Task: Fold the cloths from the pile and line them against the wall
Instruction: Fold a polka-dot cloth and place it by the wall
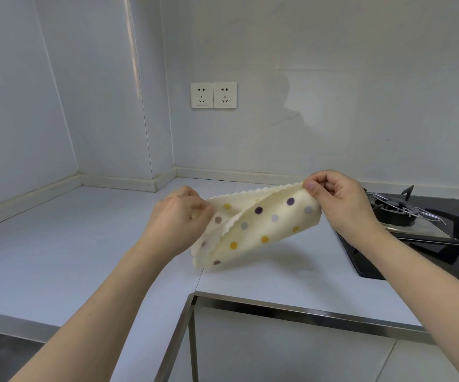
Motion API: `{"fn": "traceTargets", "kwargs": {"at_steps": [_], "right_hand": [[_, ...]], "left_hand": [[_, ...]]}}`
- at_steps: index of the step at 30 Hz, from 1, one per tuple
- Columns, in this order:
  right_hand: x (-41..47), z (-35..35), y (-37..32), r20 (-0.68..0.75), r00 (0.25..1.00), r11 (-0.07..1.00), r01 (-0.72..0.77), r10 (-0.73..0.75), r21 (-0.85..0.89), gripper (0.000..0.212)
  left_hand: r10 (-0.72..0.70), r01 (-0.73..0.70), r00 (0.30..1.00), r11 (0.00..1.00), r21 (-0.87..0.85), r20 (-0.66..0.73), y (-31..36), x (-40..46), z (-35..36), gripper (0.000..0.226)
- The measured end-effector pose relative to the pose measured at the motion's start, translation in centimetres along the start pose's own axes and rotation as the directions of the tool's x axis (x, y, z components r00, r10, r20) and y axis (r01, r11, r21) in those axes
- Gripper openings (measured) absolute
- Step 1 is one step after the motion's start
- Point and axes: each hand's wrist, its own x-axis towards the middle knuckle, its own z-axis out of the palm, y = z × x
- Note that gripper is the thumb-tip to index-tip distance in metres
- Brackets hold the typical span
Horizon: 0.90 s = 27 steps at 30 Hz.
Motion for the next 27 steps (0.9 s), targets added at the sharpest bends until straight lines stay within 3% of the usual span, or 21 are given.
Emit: {"fn": "traceTargets", "kwargs": {"at_steps": [1, 4, 8, 12, 15, 19, 22, 27], "right_hand": [[0.0, 0.1, -0.1, -0.010, 1.000, 1.000, -0.001, 0.001, -0.004, 0.012], [0.2, 0.2, -0.4, -0.017, 1.000, 1.000, -0.008, 0.008, -0.016, 0.011], [0.5, 0.4, -0.6, -0.032, 0.999, 0.992, -0.033, 0.030, -0.120, 0.013], [0.8, 0.4, -0.6, -0.052, 0.997, 0.982, -0.070, 0.062, -0.176, 0.014], [0.9, 0.5, -0.6, -0.069, 0.994, 0.984, -0.089, 0.079, -0.157, 0.014], [0.7, 1.2, -0.5, -0.034, 0.997, 0.983, -0.077, 0.073, -0.164, 0.014], [0.6, 1.5, -0.4, -0.046, 0.998, 0.985, -0.057, 0.050, -0.166, 0.014], [0.8, 0.7, 0.2, -0.111, 0.994, 0.992, -0.040, 0.026, -0.122, 0.013]], "left_hand": [[0.000, -0.002, 0.999, 0.999, 0.044, 0.032, 0.1, -0.2, 0.1, 0.019], [0.034, -0.055, 0.995, 0.970, 0.236, 0.090, 0.1, -1.0, 1.2, 0.046], [0.038, -0.080, 0.986, 0.962, 0.263, 0.160, 0.9, -2.3, 3.5, 0.071], [0.095, -0.164, 0.978, 0.899, 0.405, 0.185, 1.5, -3.1, 5.9, 0.083], [0.086, -0.132, 0.989, 0.875, 0.465, 0.118, 1.5, -3.6, 7.7, 0.080], [0.150, -0.135, 0.989, 0.876, 0.463, 0.005, 1.7, -4.1, 9.0, 0.049], [0.183, -0.129, 0.980, 0.885, 0.448, -0.081, 1.3, -3.5, 8.2, 0.039], [0.145, -0.102, 0.966, 0.974, 0.201, -0.215, 0.2, -2.1, 5.3, 0.040]]}}
